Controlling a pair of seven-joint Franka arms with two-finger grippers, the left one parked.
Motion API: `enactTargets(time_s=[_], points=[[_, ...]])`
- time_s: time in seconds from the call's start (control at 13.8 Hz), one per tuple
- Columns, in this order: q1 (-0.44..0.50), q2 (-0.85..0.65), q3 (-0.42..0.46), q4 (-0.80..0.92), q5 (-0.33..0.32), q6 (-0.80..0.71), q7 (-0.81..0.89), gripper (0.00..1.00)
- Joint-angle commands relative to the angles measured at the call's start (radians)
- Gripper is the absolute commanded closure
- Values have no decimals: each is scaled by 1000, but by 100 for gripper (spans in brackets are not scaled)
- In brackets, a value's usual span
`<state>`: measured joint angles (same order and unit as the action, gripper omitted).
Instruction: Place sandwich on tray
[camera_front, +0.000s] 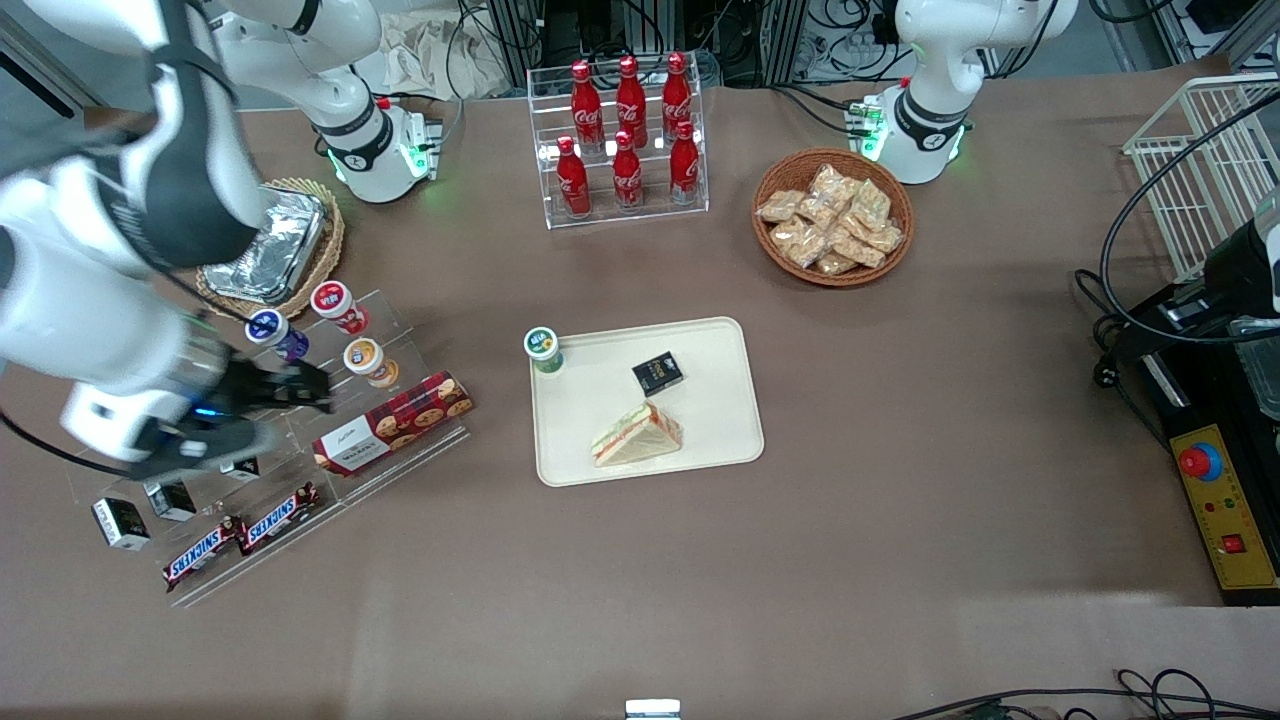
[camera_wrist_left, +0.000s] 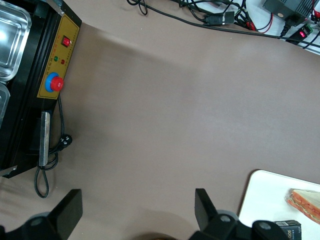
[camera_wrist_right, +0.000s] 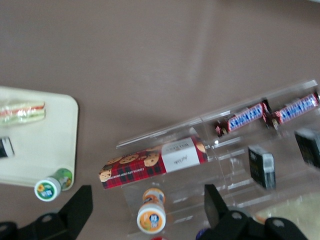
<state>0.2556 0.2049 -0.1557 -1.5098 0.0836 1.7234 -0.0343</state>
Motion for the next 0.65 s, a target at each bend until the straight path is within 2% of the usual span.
enactTargets(time_s=[0.0,0.29,0.43,0.58], points=[[-38,-94,27,-43,-28,-77,128,1],[-111,-249,68,-167,-28,-116,188,1],[-159,-274,108,-175,-28,-154,188,1],[-203,-275,110,-170,-21,-166,179,1]])
